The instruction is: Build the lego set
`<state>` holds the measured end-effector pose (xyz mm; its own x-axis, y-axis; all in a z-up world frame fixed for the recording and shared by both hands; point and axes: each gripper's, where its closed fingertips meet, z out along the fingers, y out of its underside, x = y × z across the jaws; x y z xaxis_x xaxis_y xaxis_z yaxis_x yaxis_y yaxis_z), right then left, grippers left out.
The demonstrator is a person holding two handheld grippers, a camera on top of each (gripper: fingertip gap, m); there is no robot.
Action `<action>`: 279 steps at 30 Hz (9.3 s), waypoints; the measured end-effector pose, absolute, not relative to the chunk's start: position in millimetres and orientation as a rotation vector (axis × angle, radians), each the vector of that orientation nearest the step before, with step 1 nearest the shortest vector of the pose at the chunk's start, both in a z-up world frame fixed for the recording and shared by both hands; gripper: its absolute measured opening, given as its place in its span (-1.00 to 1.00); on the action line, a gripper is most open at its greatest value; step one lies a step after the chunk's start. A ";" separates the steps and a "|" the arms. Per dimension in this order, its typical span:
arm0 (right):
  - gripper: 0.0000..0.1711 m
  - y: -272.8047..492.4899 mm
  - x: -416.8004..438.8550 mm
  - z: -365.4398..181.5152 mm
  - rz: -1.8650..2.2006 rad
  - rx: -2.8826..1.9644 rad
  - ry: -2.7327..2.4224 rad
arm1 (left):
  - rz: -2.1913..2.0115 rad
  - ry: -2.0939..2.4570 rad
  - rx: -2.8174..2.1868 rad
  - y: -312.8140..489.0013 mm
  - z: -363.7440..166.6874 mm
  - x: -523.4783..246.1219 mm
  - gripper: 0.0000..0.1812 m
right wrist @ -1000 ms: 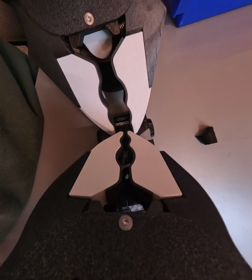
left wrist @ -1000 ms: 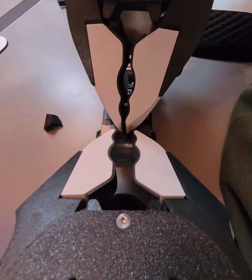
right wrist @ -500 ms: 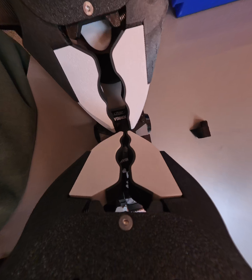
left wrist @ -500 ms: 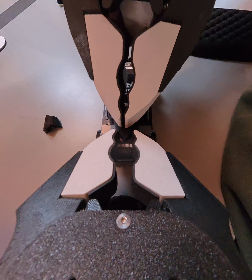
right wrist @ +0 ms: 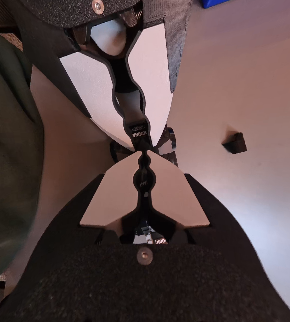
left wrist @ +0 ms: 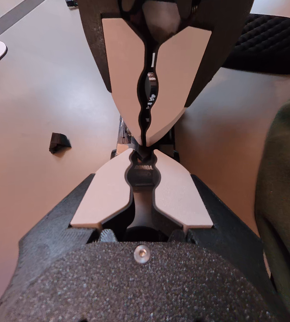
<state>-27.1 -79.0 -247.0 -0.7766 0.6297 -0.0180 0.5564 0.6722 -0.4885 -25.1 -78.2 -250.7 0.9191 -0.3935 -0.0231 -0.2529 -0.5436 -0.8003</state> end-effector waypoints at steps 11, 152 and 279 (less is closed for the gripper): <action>-1.00 -83.4 -28.4 -247.9 0.753 -1.101 -2.746 | -0.232 0.450 -2.169 -78.7 -251.1 -24.6 -0.82; -0.80 11.6 46.6 -203.0 1.567 -1.365 -2.062 | 0.395 0.660 -1.912 15.5 -212.3 53.7 -0.73; -1.00 25.7 41.7 -258.0 0.821 -1.279 -2.552 | -0.309 0.625 -2.393 42.4 -269.2 35.3 -0.18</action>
<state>41.7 25.7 -258.0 -0.6171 0.7818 -0.0897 0.6874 0.4801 -0.5449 35.3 42.4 -269.2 0.8593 -0.5076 0.0624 -0.3577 -0.6838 -0.6360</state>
